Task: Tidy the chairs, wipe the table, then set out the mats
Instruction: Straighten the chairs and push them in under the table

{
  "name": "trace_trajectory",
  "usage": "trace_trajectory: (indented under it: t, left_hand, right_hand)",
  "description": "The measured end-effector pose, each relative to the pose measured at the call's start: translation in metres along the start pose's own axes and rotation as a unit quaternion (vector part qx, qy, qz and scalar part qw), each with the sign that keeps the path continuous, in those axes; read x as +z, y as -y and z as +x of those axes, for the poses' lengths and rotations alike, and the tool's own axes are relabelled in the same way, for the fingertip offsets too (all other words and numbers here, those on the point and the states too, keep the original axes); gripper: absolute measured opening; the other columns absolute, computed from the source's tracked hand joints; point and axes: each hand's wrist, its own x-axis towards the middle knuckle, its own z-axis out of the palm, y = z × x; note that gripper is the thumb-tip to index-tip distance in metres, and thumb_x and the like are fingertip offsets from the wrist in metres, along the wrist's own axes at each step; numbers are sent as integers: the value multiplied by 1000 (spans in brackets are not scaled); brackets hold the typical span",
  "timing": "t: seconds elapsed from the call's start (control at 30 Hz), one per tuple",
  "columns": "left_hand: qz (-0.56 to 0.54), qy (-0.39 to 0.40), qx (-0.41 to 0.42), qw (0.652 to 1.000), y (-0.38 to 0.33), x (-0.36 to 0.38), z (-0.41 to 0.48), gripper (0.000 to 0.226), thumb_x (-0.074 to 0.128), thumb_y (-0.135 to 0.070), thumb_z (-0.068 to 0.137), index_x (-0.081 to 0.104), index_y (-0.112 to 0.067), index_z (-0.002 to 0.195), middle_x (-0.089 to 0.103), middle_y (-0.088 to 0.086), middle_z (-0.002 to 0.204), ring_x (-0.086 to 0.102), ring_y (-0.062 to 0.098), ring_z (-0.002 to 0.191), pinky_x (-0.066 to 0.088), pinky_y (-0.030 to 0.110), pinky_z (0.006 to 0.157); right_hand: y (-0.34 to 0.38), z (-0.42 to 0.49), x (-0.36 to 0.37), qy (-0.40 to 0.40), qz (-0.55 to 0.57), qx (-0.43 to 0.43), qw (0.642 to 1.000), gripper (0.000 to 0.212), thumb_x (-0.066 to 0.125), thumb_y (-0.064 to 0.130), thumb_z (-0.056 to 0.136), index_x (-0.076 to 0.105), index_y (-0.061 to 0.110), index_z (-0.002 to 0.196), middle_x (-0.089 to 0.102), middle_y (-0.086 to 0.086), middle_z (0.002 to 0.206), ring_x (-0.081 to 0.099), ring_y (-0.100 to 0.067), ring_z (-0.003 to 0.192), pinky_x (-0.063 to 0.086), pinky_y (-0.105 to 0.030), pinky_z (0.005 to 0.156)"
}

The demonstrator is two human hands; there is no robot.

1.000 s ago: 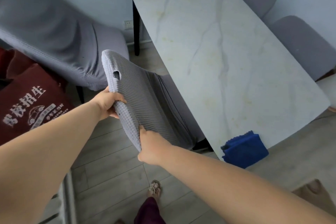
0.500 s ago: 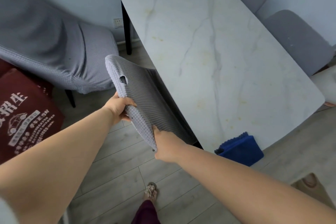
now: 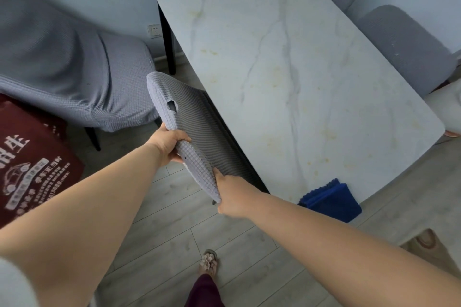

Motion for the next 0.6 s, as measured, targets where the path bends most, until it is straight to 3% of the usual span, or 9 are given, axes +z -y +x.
trace_trajectory:
  t: [0.2, 0.37, 0.47, 0.6]
  left_hand:
    - [21, -10, -2, 1000, 8, 7, 1, 54, 56, 6, 77, 46, -26, 120, 66, 12, 109, 67, 36, 93, 52, 64, 80]
    - [96, -40, -16, 994, 3, 8, -11, 55, 68, -17, 83, 38, -29, 127, 63, 11, 114, 67, 32, 95, 56, 56, 76]
    - [164, -49, -31, 985, -8, 9, -32, 57, 69, -43, 82, 42, -26, 128, 60, 5, 118, 62, 25, 99, 57, 46, 73]
    - [241, -62, -29, 968, -30, 1, -59, 54, 59, -49, 88, 45, -21, 132, 51, 4, 129, 56, 25, 108, 53, 48, 90]
  right_hand:
    - [-9, -6, 0, 2, 4, 7, 1000, 81, 63, 12, 78, 22, 5, 147, 63, -18, 110, 62, -35, 97, 51, -36, 81]
    - [-10, -8, 2, 2, 27, 16, 999, 82, 64, 14, 78, 20, 8, 147, 62, -16, 114, 62, -33, 100, 49, -34, 81]
    - [-12, -10, -7, 39, 43, 27, 998, 96, 71, 22, 77, 11, 11, 152, 56, -16, 130, 57, -31, 113, 48, -33, 91]
    - [4, -13, -38, 60, 84, 21, 994, 113, 78, 35, 75, -1, 16, 154, 33, -12, 153, 41, -27, 134, 39, -35, 106]
